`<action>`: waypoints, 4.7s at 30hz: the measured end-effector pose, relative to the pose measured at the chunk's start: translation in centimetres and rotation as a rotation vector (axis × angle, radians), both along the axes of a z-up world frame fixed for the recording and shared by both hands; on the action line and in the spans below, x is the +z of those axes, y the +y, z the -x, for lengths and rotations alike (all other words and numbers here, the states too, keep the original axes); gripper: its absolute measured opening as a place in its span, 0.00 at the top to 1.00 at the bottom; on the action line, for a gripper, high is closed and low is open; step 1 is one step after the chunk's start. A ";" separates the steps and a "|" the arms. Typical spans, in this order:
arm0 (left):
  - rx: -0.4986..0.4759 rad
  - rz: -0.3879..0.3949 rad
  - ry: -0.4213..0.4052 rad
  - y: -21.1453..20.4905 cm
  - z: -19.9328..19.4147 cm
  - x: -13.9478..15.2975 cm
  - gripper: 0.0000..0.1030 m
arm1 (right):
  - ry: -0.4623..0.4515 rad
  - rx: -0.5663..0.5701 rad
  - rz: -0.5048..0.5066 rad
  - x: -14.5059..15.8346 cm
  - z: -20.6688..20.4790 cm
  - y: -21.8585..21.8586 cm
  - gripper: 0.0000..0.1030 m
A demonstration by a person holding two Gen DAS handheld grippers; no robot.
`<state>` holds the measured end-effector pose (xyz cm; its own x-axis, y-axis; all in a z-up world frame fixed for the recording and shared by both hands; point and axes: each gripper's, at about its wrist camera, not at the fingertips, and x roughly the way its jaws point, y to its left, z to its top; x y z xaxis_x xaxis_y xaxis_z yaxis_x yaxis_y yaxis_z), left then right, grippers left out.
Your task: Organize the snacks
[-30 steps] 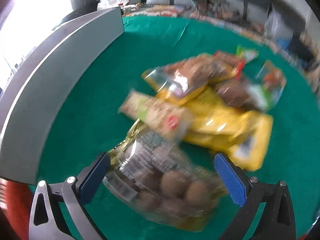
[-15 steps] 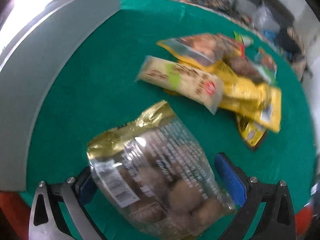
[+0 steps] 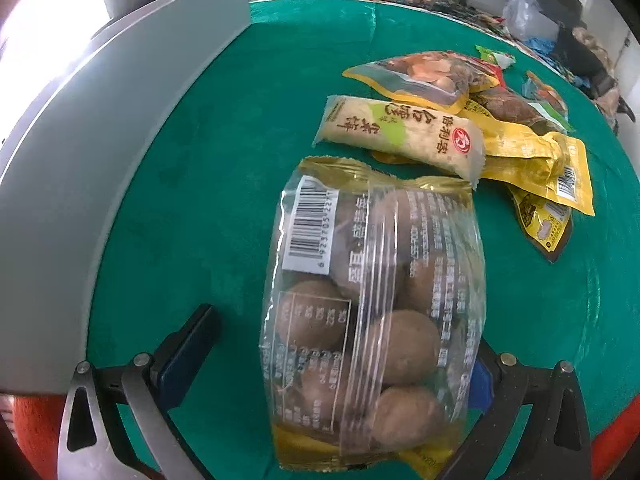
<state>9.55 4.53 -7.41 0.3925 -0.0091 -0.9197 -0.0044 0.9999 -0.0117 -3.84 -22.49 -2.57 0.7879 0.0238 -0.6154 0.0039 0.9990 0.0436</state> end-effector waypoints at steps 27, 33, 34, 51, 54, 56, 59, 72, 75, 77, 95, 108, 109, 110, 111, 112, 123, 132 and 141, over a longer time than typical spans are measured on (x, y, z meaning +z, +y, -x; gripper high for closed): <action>0.036 0.155 -0.175 7.9 3.0 1.3 0.48 | 0.544 0.725 0.488 -3.7 -22.6 26.4 0.71; 0.011 0.192 -0.219 8.1 3.6 2.7 0.48 | 0.567 0.611 0.255 0.2 -22.3 22.4 0.73; 0.004 0.200 -0.221 8.0 3.7 2.8 0.48 | 0.557 0.584 0.173 0.9 -22.0 21.2 0.73; 0.194 0.198 -0.381 20.4 5.5 15.7 0.48 | 0.397 0.557 -0.414 9.8 -19.7 25.0 0.73; 0.281 0.069 -0.380 24.3 4.9 16.3 0.42 | 0.350 0.651 -0.440 12.8 -19.4 30.7 0.73; 0.338 -0.024 -0.362 26.6 4.0 15.8 0.27 | 0.317 0.690 -0.434 13.7 -19.4 34.6 0.68; 0.373 -0.142 -0.322 28.8 3.2 14.2 0.13 | 0.281 0.702 -0.416 14.0 -19.6 38.3 0.37; 0.269 0.029 -0.378 25.2 3.6 12.8 0.13 | 0.241 0.472 -0.174 7.9 -18.7 28.3 0.37; 0.167 0.030 -0.385 21.5 2.8 13.7 0.13 | 0.278 0.350 -0.092 3.7 -18.0 21.9 0.37; 0.104 0.075 -0.412 19.0 2.9 14.4 0.13 | 0.281 0.271 -0.052 1.9 -17.1 17.4 0.37; -0.076 0.111 -0.159 0.7 -3.3 1.3 0.01 | 0.245 -0.116 0.051 -4.6 -12.2 -4.6 0.36; -0.088 0.006 -0.236 0.2 -3.9 -0.6 0.00 | 0.242 -0.124 0.026 -5.4 -13.0 -4.9 0.20; -0.087 0.005 -0.237 0.2 -3.9 -0.6 0.00 | 0.242 -0.124 0.025 -5.4 -12.9 -4.9 0.20; -0.087 0.005 -0.237 0.2 -3.8 -0.6 0.00 | 0.242 -0.124 0.024 -5.4 -12.9 -5.0 0.19; -0.087 0.005 -0.237 0.2 -3.9 -0.6 0.00 | 0.243 -0.124 0.024 -5.4 -12.9 -5.0 0.19; -0.087 0.005 -0.237 0.2 -3.9 -0.6 0.00 | 0.242 -0.124 0.024 -5.4 -12.9 -5.0 0.19; -0.086 0.006 -0.236 0.2 -3.9 -0.6 0.00 | 0.244 -0.121 0.021 -5.4 -12.9 -4.9 0.17; 0.000 0.197 -0.092 -1.4 -2.9 1.3 0.01 | 0.245 -0.122 0.021 -5.4 -12.9 -4.9 0.17; 0.037 0.233 -0.087 -9.0 -8.9 4.4 0.01 | 0.245 -0.122 0.019 -5.4 -12.9 -4.9 0.17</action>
<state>18.48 -4.48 -2.99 0.4742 -0.2013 -0.8571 -0.0302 0.9692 -0.2443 9.10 -27.40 -7.95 0.6116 -0.0758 -0.7875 0.1324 0.9912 0.0075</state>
